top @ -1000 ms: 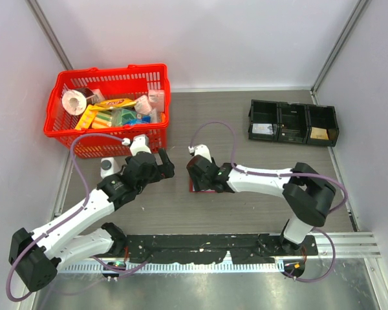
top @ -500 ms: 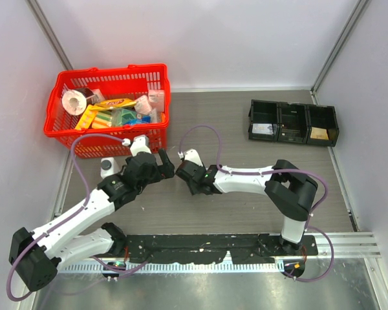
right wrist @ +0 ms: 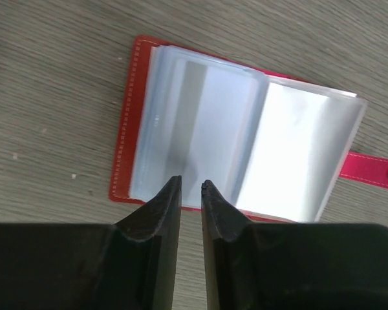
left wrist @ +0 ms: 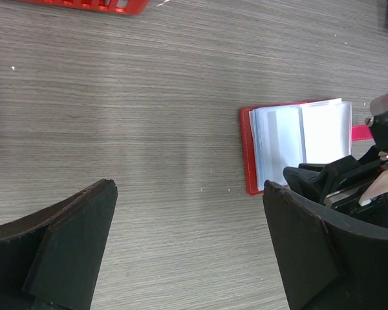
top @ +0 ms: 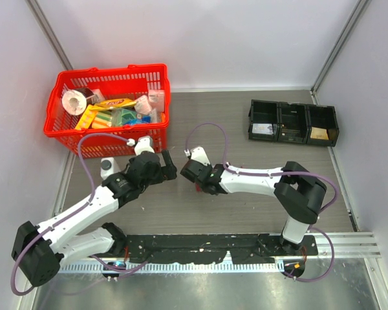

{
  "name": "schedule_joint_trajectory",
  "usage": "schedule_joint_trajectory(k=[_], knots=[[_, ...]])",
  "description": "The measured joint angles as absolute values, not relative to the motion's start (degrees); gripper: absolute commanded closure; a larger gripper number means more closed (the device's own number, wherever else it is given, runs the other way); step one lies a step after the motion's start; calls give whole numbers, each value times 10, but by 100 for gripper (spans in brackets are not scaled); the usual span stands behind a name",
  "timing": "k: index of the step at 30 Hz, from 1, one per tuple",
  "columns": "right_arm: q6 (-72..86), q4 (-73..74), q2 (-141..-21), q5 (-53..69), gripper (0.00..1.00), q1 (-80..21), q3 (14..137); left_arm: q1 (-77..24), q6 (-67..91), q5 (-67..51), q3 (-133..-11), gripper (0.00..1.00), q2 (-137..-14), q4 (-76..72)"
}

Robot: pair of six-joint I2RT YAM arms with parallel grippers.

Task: Take the credit cards out of the card holder
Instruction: Remove the credit card from the card holder.

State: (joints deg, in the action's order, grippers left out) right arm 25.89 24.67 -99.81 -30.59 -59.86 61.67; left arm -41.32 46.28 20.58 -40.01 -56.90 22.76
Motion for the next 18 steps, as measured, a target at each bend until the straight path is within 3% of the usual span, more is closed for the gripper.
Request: schedule_joint_trajectory(k=[2,5,14,18], knots=[[259,248,-993,-309,63,-593,609,-413,462,200,-400,2,-573,225],[257,245,-982,-309,60,-580,592,-413,460,180,-400,5,-587,216],[253,182,-914,-222,75,-475,524,-413,461,86,-428,18,-711,194],[249,143,-902,-167,77,-445,495,-413,462,50,-462,23,-762,181]])
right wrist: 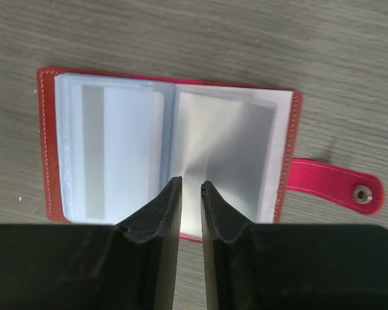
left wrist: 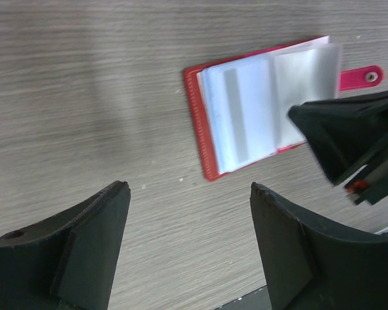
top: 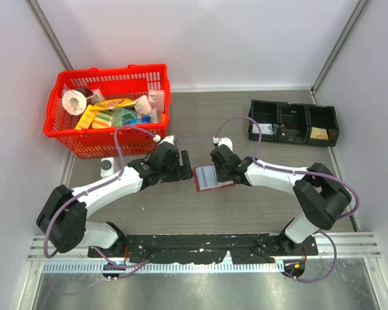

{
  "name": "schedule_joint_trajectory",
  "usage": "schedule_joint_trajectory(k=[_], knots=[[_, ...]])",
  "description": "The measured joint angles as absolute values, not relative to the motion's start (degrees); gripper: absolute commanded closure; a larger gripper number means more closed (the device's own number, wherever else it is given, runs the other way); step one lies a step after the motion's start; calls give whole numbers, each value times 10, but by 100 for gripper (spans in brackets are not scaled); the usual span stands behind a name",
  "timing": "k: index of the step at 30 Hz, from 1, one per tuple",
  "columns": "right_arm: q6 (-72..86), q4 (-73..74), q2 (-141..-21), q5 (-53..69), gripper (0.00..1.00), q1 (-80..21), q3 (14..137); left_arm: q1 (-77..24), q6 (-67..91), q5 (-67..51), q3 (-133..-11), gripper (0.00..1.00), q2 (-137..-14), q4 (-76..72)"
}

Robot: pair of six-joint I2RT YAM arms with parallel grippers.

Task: Take the credit cards out of the card holder
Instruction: Remove the credit card from the card holder.

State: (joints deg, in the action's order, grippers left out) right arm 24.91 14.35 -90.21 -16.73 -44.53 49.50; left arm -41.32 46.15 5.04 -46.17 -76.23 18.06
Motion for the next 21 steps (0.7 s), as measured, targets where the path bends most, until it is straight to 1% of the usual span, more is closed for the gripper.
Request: schedule_joint_trajectory(k=[5,10,17,21], knots=[[246,96,-897,-103,78,-432,459,-413,471,16,-495,27,-815,153],[254,41,-893,-49,82,-400,427,-413,489,-17,-508,28,-867,133],[267,6,-890,-7,88,-380,405,-413,517,-53,-530,32,-928,121],[285,-18,-889,10,89,-375,393,-413,534,-69,-542,39,-952,108]])
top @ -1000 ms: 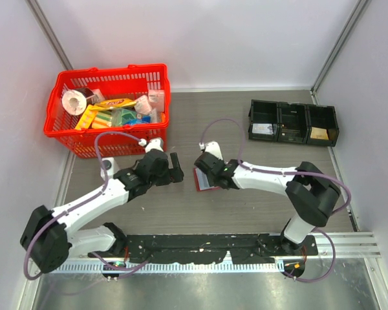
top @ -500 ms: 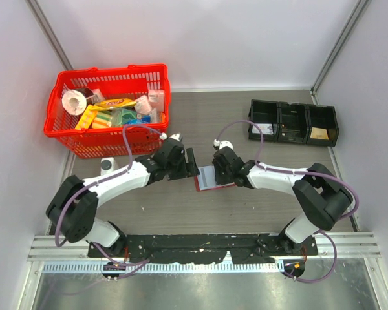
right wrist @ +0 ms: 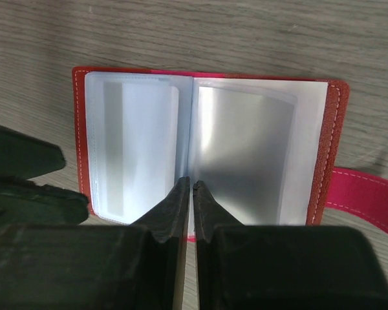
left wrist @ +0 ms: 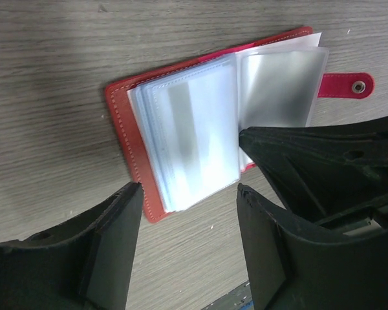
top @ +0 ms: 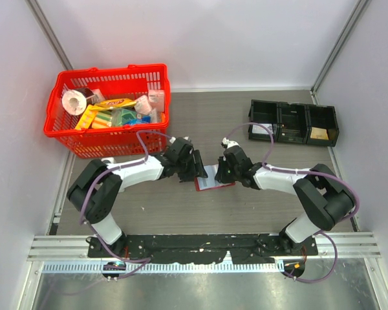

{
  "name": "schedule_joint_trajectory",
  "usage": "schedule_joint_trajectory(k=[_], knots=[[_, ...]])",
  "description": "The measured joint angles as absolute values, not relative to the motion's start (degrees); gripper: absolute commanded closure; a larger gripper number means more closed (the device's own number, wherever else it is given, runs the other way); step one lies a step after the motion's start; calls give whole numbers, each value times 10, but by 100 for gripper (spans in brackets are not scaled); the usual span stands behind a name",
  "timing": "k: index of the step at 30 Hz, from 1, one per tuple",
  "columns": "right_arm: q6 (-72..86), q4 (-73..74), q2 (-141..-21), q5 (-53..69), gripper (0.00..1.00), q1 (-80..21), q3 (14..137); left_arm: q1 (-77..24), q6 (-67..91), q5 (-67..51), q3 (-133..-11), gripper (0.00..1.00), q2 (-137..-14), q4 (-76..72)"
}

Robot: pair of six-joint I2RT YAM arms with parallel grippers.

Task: Take the credit cards out of the card holder
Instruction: Remove the credit card from the card holder.

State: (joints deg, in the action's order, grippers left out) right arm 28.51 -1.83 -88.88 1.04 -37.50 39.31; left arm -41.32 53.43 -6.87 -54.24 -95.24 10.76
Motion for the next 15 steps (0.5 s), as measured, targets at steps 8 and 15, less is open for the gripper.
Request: schedule_joint_trajectory(k=[8,15], knots=[[303,-33,-889,39,90,-375,385,-413,558,-81,-550,46,-984,87],[303,-35,-891,43,90,-375,385,-413,569,-75,-559,47,-998,86]])
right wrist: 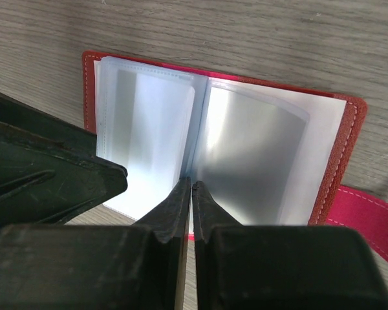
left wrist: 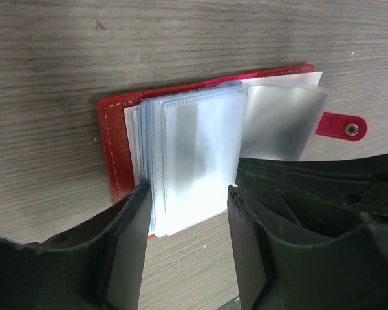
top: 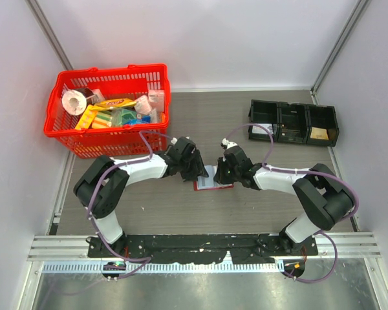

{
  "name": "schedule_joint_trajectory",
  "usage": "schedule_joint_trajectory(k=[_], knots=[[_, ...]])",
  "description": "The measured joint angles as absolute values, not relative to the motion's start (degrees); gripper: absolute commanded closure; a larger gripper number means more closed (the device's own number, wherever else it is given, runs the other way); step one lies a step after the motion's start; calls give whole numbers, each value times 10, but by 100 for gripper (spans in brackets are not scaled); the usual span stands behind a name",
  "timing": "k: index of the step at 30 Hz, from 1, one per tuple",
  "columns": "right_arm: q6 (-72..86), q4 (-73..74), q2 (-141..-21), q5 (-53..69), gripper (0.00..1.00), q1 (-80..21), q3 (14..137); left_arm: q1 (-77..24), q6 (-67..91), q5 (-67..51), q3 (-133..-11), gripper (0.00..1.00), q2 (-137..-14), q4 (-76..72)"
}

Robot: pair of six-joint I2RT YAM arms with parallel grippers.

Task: Take the credit cards out of the card holder
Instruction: Remove the credit card from the card holder.

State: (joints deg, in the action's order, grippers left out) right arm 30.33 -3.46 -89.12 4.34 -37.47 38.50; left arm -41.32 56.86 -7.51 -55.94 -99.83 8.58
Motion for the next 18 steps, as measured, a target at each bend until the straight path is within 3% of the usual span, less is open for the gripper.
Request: schedule_joint_trajectory(k=[18], knots=[[304,-60,-904,70,87,-373,385,-413,599,-116,-559,56,-984,6]])
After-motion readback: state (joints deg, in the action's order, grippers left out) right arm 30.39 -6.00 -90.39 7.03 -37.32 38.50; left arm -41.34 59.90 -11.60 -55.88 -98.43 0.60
